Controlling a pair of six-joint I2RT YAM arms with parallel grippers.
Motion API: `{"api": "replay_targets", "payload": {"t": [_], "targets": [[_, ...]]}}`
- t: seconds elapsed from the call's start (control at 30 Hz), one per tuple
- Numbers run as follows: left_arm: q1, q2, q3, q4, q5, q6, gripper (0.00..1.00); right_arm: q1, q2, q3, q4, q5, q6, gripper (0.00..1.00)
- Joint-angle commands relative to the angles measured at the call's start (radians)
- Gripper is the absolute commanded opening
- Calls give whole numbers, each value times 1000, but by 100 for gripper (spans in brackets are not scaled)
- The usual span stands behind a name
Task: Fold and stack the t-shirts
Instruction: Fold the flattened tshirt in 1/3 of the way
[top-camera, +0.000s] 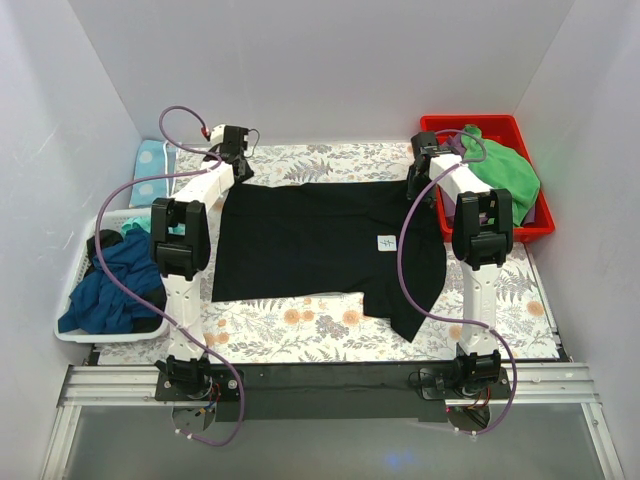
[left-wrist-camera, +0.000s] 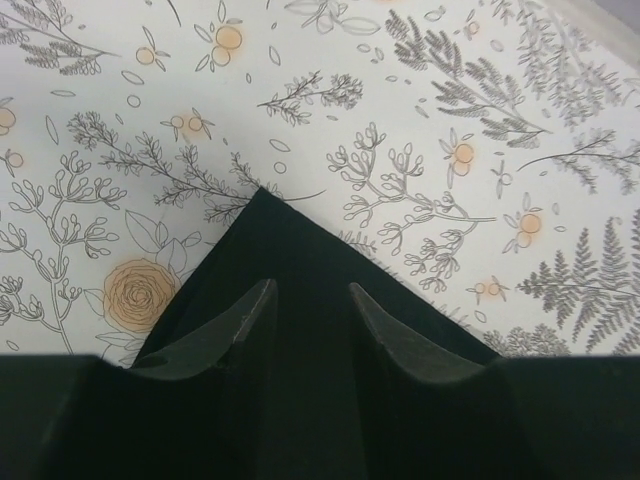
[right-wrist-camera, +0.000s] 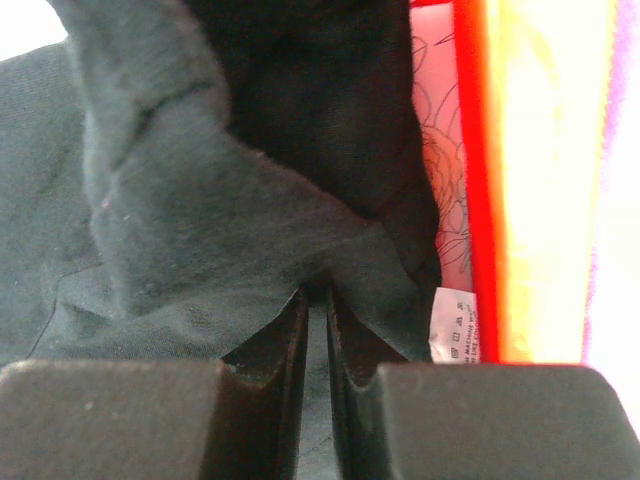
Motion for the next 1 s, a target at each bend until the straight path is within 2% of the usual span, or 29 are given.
{"api": "replay_targets", "payload": {"t": [0.0, 0.23, 0.5, 0.67, 0.97], "targets": [[2, 62, 19, -40, -19, -5, 33, 17, -52, 6, -28, -31, 7, 17], [3, 132, -17, -74, 4, -37, 33, 26, -44, 3, -28, -43, 9, 17], [68, 120, -91, -270, -169, -178, 33, 26, -47, -11, -28, 13, 10, 17], [123, 70, -152, -276, -196, -212, 33, 24, -26, -19, -30, 20, 13, 17], [146, 148, 33, -322, -174, -178, 34, 21, -18, 32, -34, 41, -2, 18]]}}
